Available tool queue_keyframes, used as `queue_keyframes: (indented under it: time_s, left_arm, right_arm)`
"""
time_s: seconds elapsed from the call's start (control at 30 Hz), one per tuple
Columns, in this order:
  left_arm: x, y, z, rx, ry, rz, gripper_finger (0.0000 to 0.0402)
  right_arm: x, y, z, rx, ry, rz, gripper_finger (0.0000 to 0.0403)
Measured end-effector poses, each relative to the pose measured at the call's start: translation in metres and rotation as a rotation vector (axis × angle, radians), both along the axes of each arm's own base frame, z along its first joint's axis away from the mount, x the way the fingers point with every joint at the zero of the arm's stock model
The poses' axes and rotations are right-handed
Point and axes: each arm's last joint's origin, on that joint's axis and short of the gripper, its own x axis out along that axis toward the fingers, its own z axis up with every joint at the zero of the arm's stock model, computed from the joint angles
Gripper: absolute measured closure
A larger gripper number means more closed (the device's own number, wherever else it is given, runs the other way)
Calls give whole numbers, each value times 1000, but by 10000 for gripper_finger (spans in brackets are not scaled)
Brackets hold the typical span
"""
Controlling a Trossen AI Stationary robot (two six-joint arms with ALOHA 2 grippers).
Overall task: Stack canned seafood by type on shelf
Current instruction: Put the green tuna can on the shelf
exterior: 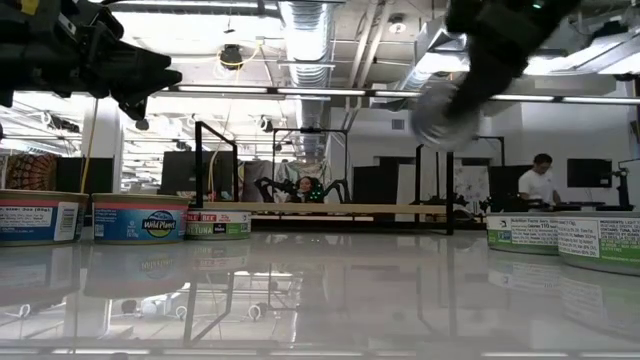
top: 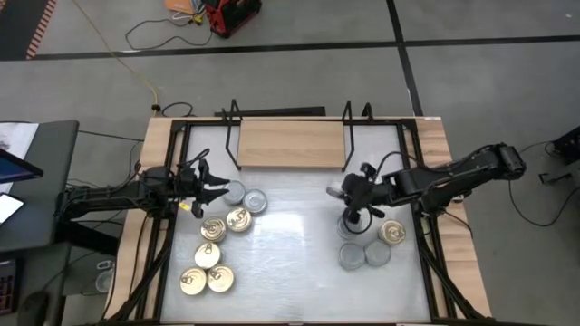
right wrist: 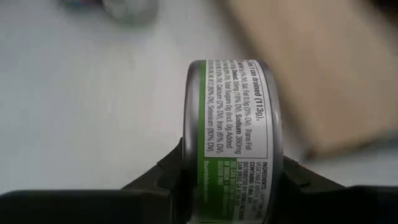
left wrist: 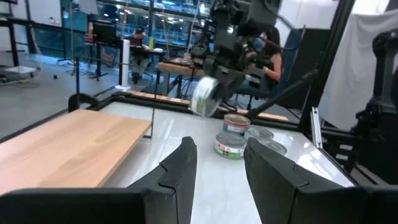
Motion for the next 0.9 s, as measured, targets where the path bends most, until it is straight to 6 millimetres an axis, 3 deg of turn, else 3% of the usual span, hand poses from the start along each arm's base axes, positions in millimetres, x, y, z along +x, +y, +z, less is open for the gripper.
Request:
queue_keyframes:
  time_s: [0.13,0.27,0.77,0.9]
  left_arm:
    - [0,0,3,-39,-51,1,276]
    - [0,0,2,-90,-55,2,276]
    - [0,-6,0,-211,-26,-213,276]
    - [0,-9,0,-225,-23,-237,276]
  right_arm:
    - [19,-5,10,-218,-94,116,243]
    - [40,-14,5,-387,-85,177,242]
    - [119,-63,-44,-785,381,-11,232]
    - [132,-74,-58,-821,476,-54,225]
